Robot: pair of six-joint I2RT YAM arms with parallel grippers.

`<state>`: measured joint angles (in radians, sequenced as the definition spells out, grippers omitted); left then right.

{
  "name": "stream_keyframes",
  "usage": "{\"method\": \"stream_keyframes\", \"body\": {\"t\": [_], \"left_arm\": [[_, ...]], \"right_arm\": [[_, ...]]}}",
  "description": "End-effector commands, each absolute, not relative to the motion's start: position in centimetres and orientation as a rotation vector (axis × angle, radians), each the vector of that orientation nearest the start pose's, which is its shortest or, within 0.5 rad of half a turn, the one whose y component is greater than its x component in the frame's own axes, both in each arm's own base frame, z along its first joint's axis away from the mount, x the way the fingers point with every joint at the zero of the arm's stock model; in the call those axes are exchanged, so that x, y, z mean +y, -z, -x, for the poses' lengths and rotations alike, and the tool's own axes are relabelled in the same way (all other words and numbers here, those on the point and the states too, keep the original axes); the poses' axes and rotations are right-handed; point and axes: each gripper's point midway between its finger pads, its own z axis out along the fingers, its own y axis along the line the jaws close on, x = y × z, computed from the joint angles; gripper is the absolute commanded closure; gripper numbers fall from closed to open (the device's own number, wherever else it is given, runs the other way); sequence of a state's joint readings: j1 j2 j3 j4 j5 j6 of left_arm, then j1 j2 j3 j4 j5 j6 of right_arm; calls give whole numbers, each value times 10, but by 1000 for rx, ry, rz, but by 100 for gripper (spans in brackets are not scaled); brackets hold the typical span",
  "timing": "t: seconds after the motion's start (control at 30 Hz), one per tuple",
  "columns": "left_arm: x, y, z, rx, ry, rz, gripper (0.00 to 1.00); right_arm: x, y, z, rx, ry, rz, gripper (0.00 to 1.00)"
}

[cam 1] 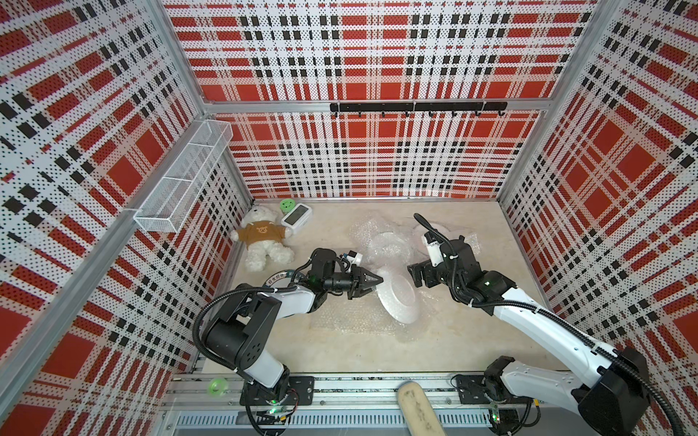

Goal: Unpack dinner plates from bubble wrap
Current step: Place the bubble wrap at the center of the board.

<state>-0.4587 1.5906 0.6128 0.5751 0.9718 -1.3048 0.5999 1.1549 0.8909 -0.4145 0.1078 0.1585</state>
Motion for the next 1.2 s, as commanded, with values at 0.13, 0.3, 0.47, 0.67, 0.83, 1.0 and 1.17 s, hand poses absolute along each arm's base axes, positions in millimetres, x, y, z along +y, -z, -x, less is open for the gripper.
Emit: {"method": "stream_keyframes", "body": {"t": [0.13, 0.3, 0.47, 0.67, 0.83, 1.0, 1.17], "left_arm": [[-265, -119, -270, 2484, 1847, 308, 53], [-243, -100, -275, 2530, 1740, 399, 43], [-215, -92, -283, 2530, 1653, 504, 40], [-190, -105, -287, 2536, 1515, 490, 38], [-225, -143, -270, 2591, 1386, 142, 38], [-274, -153, -249, 2635, 1280, -125, 40], [-309, -136, -243, 2666, 1286, -159, 52]], "right_arm": [[190, -176, -304, 2257, -317, 428, 0], [183, -159, -306, 2312, -250, 410, 0], [178, -150, -305, 2342, -217, 403, 0], [170, -138, -302, 2399, -226, 382, 0], [161, -120, -299, 2501, -171, 347, 6], [164, -97, -296, 2578, -177, 334, 22], [171, -80, -299, 2620, -189, 349, 33]]}}
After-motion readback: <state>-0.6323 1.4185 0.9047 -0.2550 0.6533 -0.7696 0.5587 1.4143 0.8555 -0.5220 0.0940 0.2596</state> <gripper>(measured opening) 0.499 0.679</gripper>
